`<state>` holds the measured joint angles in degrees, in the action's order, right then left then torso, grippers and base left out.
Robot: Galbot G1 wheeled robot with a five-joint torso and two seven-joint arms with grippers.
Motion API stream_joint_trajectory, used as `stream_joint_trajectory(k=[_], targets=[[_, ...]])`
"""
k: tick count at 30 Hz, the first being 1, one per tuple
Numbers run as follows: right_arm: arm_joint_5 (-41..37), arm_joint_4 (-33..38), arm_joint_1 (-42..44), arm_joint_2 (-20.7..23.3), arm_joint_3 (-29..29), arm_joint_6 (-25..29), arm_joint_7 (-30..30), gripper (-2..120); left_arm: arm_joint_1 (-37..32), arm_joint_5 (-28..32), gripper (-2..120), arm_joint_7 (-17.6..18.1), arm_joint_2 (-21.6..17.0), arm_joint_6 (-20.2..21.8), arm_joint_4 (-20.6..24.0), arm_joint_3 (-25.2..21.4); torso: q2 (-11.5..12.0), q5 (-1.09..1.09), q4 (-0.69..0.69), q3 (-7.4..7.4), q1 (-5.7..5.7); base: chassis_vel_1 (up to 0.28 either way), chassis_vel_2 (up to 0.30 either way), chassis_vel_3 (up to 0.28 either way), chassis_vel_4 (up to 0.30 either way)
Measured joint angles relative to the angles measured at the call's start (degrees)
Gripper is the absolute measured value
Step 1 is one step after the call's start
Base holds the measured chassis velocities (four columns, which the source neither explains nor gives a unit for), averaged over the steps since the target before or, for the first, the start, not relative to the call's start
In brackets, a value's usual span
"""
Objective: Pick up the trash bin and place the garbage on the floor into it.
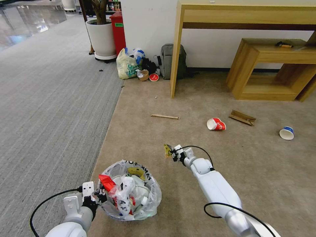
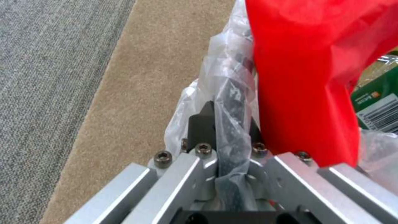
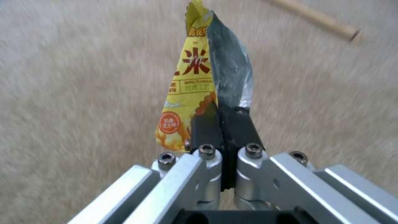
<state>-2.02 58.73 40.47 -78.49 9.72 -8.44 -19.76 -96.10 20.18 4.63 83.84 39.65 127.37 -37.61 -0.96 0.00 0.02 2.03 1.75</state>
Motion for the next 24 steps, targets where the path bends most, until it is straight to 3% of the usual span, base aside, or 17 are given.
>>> stream_joint_trajectory(k=[3,4,7,11,15,19,24], targets=[[-2.3,9.2,2.6,2.0,0.1,-1.5,-0.5,0,0.3,0.1,0,0.0,-0.3,0.0,-0.5,0.2,0.0,0.0,-0.01,0.0,0.0,0.0,0.0,0.0,0.0],[-2.3,9.2,2.6,2.0,0.1,-1.5,-0.5,0,0.3,0.1,0,0.0,-0.3,0.0,-0.5,0.2,0.0,0.0,-0.01,0.0,0.0,0.0,0.0,0.0,0.0],[-6.2,20.2,5.3,4.5,-0.1,-4.1,-1.1,0,0.7,0.1,0,0.0,-0.4,0.0,-0.9,0.5,0.0,0.0,-0.01,0.0,0.0,0.0,0.0,0.0,0.0],[-9.1,26.2,6.8,6.2,-0.3,-6.2,-1.2,0,1.0,0.1,0,0.0,-0.5,0.1,-1.2,0.7,0.0,0.02,0.0,0.0,0.0,0.0,0.0,0.0,0.0],[-15.4,37.8,8.9,10.2,-1.0,-9.8,-1.9,0,1.8,0.2,0,0.0,-0.7,0.3,-1.8,1.0,0.0,0.0,-0.01,0.0,-0.01,0.0,0.0,0.0,0.0],[-21.4,45.0,9.7,14.2,-2.4,-12.9,-2.8,0,2.3,0.2,0,0.0,-0.8,0.4,-2.3,1.3,0.0,0.0,0.0,-0.01,-0.01,0.0,0.0,0.0,0.0],[-25.6,49.1,10.0,17.7,-4.0,-15.2,-3.8,0,2.6,0.2,0,0.0,-0.7,0.4,-2.7,1.6,0.0,0.0,0.0,0.0,-0.01,0.0,0.0,0.0,0.0]])
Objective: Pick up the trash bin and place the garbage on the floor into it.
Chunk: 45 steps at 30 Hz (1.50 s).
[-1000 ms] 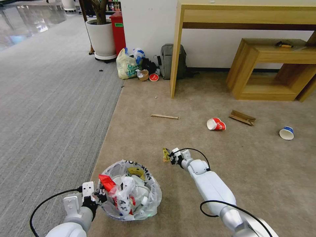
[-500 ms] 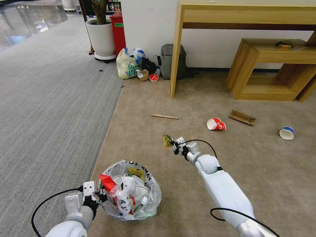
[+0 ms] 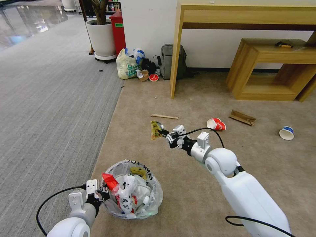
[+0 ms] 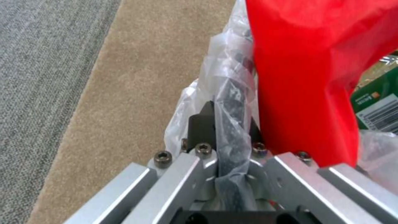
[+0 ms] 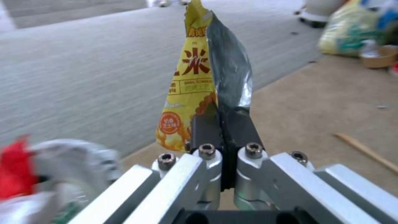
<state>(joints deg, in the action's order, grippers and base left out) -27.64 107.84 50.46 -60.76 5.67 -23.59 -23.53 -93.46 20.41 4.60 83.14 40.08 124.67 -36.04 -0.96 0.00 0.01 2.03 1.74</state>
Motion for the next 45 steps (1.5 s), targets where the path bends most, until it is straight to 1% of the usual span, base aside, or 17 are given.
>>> stream_joint_trajectory(k=[2,3,6,8,9,14,21,26,34,38,43,44,45], targets=[[-1.4,1.7,0.1,1.7,-1.2,-0.8,-0.6,0,0.2,0.0,0,0.0,0.0,0.0,-0.2,0.1,0.0,0.01,0.0,0.0,0.0,0.0,0.0,0.0,0.0],[-1.4,1.7,0.1,1.7,-1.2,-0.8,-0.6,0,0.2,0.0,0,0.0,0.0,0.0,-0.2,0.1,0.0,0.01,0.0,0.0,0.0,0.0,0.0,0.0,0.0],[-3.7,5.6,0.6,4.4,-4.2,-2.1,-1.0,0,0.7,0.0,0,0.0,-0.1,0.2,-0.5,0.3,0.0,0.01,0.0,0.0,0.0,0.0,0.0,0.0,0.0],[-4.0,6.0,0.7,4.7,-4.6,-2.3,-1.0,0,0.7,0.0,0,0.0,-0.1,0.3,-0.5,0.4,0.0,0.0,0.0,0.0,0.0,0.0,0.0,0.0,0.0],[-5.1,8.2,1.0,5.7,-6.0,-3.2,-1.2,0,0.9,0.1,0,0.0,-0.1,0.4,-0.6,0.5,0.0,0.0,0.0,0.0,0.0,0.0,0.0,0.0,0.0],[-7.8,12.1,2.1,7.7,-8.6,-5.3,-1.2,0,1.1,0.3,0,0.0,-0.1,0.6,-0.7,0.5,0.0,0.0,0.0,0.0,0.0,0.0,0.0,0.0,0.0],[-11.4,15.0,3.7,9.4,-11.6,-7.5,-0.7,0,1.2,0.4,0,0.0,-0.1,0.6,-0.8,0.7,0.0,0.0,0.0,0.0,0.01,0.0,0.0,0.0,0.0],[-12.0,14.1,4.2,9.5,-12.5,-8.5,0.3,0,1.1,0.4,0,0.0,-0.1,0.6,-0.6,0.7,0.0,0.0,0.0,0.0,0.01,0.0,0.0,0.0,0.0],[-13.0,9.5,4.1,9.0,-13.2,-9.8,2.2,0,0.9,0.5,0,0.0,-0.2,0.7,0.0,0.5,0.0,0.0,0.0,0.0,0.01,0.0,0.0,0.0,0.0],[-16.1,7.2,3.1,7.8,-13.9,-11.6,4.7,0,0.9,0.5,0,0.0,-0.2,0.7,0.3,0.6,0.0,0.0,0.0,0.0,0.01,0.0,0.0,0.0,0.0],[-17.6,6.0,2.3,7.3,-14.0,-12.6,5.5,0,0.8,0.6,0,0.0,-0.2,0.7,0.5,0.6,0.0,0.0,-0.01,0.0,0.01,0.0,0.0,0.0,0.0],[-17.6,5.7,2.1,7.1,-14.0,-12.9,5.9,2,0.8,0.7,0,0.0,-0.3,0.7,0.6,0.5,0.0,0.0,0.0,0.0,0.01,0.0,0.0,0.0,0.0],[-17.7,5.6,1.9,7.0,-14.1,-13.0,6.2,8,0.8,0.8,0,0.0,-0.3,0.7,0.6,0.3,0.0,0.0,0.0,0.0,0.01,0.0,0.0,0.0,0.0]])
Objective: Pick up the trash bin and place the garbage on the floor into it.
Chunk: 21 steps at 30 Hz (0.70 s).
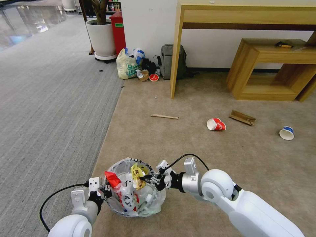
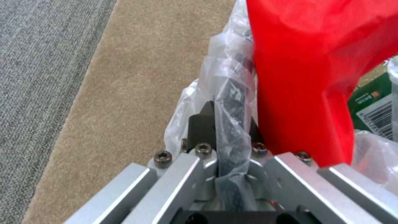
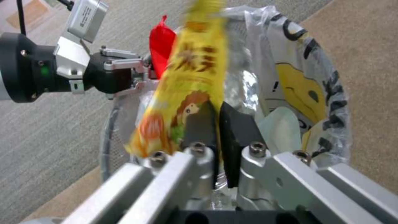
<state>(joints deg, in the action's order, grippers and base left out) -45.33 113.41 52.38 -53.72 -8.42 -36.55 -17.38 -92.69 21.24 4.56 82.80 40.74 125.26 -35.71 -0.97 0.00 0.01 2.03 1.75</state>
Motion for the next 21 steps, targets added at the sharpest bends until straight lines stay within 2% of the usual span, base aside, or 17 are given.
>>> stream_joint_trajectory(k=[1,2,6,8,9,12,14,15,16,20,21], targets=[[0.0,0.0,0.0,0.0,0.0,0.0,0.0,8,0.0,0.0,0,0.0,0.0,0.0,0.0,0.0,0.0,0.0,0.0,0.0,0.0,0.0,0.0,0.0,0.0],[0.0,0.2,-0.1,0.0,0.0,0.0,0.3,15,0.0,0.2,0,0.0,-0.1,0.0,0.0,-0.1,0.0,0.0,0.0,0.0,0.0,0.0,0.0,0.0,0.0],[0.0,1.1,-0.1,0.1,0.2,0.1,0.6,26,0.1,0.3,0,0.0,-0.1,-0.1,-0.2,-0.2,0.0,0.0,0.0,0.0,0.0,0.0,0.0,0.0,0.0],[0.0,2.0,0.0,0.6,0.8,0.2,0.7,37,0.2,0.4,0,0.0,-0.1,-0.1,-0.4,-0.1,0.0,0.0,0.0,0.0,0.0,0.0,0.0,0.0,0.0],[0.0,2.0,0.0,0.6,0.8,0.2,0.7,37,0.2,0.4,0,0.0,-0.1,-0.1,-0.4,-0.1,0.0,0.0,0.0,0.0,0.0,0.0,0.0,0.0,0.0],[0.2,2.5,0.0,1.1,1.5,0.4,0.7,52,0.4,0.4,0,-0.1,-0.1,-0.1,-0.4,-0.1,0.0,0.0,0.0,0.0,0.0,0.0,0.0,0.0,0.0],[0.4,2.5,0.0,1.1,1.8,0.5,0.7,55,0.5,0.5,0,-0.1,-0.1,-0.1,-0.4,-0.1,0.0,0.0,0.0,0.0,0.0,0.0,0.0,0.0,0.0],[0.6,2.7,0.0,1.2,2.2,0.7,0.7,63,0.5,0.6,0,-0.1,-0.2,-0.1,-0.4,-0.1,0.0,0.0,0.0,0.0,0.0,0.0,0.0,0.0,0.0],[0.6,2.7,0.0,1.2,2.2,0.7,0.7,63,0.5,0.6,0,-0.1,-0.2,-0.1,-0.4,-0.1,0.0,0.0,0.0,0.0,0.0,0.0,0.0,0.0,0.0],[2.1,3.0,0.5,0.8,3.9,1.6,0.9,80,0.4,0.8,0,-0.1,-0.2,-0.2,-0.4,-0.2,0.0,0.0,0.0,0.0,0.0,0.0,0.0,0.0,0.0],[2.1,3.0,0.5,0.8,3.9,1.6,0.9,80,0.4,0.8,0,-0.1,-0.2,-0.2,-0.4,-0.2,0.0,0.0,0.0,0.0,0.0,0.0,0.0,0.0,0.0]])
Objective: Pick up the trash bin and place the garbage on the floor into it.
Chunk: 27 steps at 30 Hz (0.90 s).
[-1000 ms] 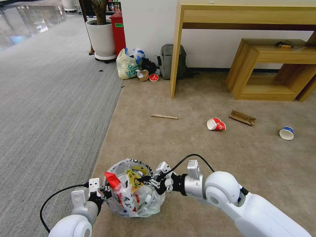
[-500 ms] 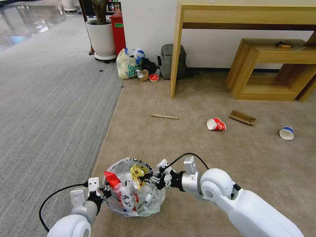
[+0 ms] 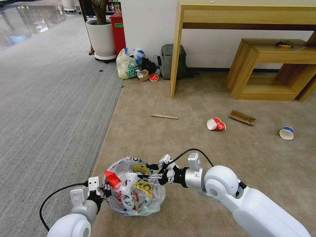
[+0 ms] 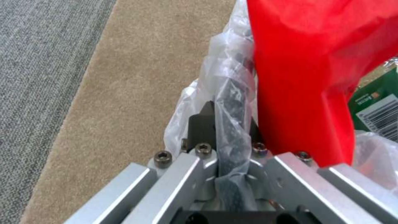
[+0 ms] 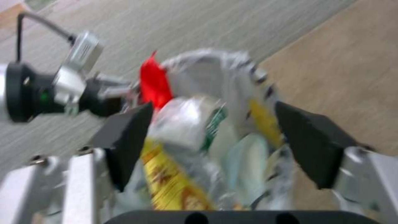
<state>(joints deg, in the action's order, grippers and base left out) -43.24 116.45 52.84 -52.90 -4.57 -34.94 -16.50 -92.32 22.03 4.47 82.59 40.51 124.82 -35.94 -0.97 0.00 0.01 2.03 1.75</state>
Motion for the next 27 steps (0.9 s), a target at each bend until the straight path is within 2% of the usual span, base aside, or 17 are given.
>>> stream_joint_trajectory(k=[2,6,10,12,17,18,21,27], targets=[[2.1,0.5,0.9,-0.6,1.9,2.1,1.2,92,-0.2,0.0,0,-0.2,0.0,-0.1,0.0,-0.1,0.0,0.0,0.0,0.0,0.0,0.0,0.0,0.0,0.0],[3.4,1.2,2.5,-1.2,4.6,5.1,4.7,99,-0.2,0.0,0,-0.6,0.0,-0.3,0.1,-0.2,0.0,0.0,0.0,0.0,0.0,0.0,0.0,0.0,0.0],[6.3,1.0,4.0,-2.7,7.0,8.3,8.1,100,-0.1,0.0,0,-0.7,0.1,-0.4,0.1,-0.2,0.0,0.0,0.0,0.0,0.0,0.0,0.0,0.0,0.0],[9.6,-0.1,5.5,-5.4,9.1,11.5,12.2,100,-0.1,0.0,0,-1.1,0.1,-0.7,0.1,-0.2,0.0,0.0,0.0,0.0,0.0,0.0,0.0,0.0,0.0],[14.0,-2.2,8.0,-9.0,12.8,15.8,16.4,100,-0.3,0.3,0,-1.6,-0.3,-1.2,0.1,-0.6,0.0,0.0,0.0,0.0,0.0,0.0,0.0,0.0,0.0],[14.0,-2.2,8.0,-9.0,12.8,15.8,16.4,100,-0.3,0.3,0,-1.6,-0.3,-1.2,0.1,-0.6,0.0,0.0,0.0,0.0,0.0,0.0,0.0,0.0,0.0],[18.2,-3.9,10.9,-11.8,17.9,18.5,16.9,100,-0.5,0.7,0,-1.9,-0.5,-1.3,0.4,-0.8,0.0,0.01,-0.01,0.0,0.0,0.0,0.0,0.0,0.0],[21.9,-3.7,15.0,-13.4,24.0,19.5,15.3,100,-0.5,0.8,0,-2.0,-0.5,-1.3,0.4,-0.6,0.0,0.0,0.01,0.0,0.0,0.0,0.0,0.0,0.0]])
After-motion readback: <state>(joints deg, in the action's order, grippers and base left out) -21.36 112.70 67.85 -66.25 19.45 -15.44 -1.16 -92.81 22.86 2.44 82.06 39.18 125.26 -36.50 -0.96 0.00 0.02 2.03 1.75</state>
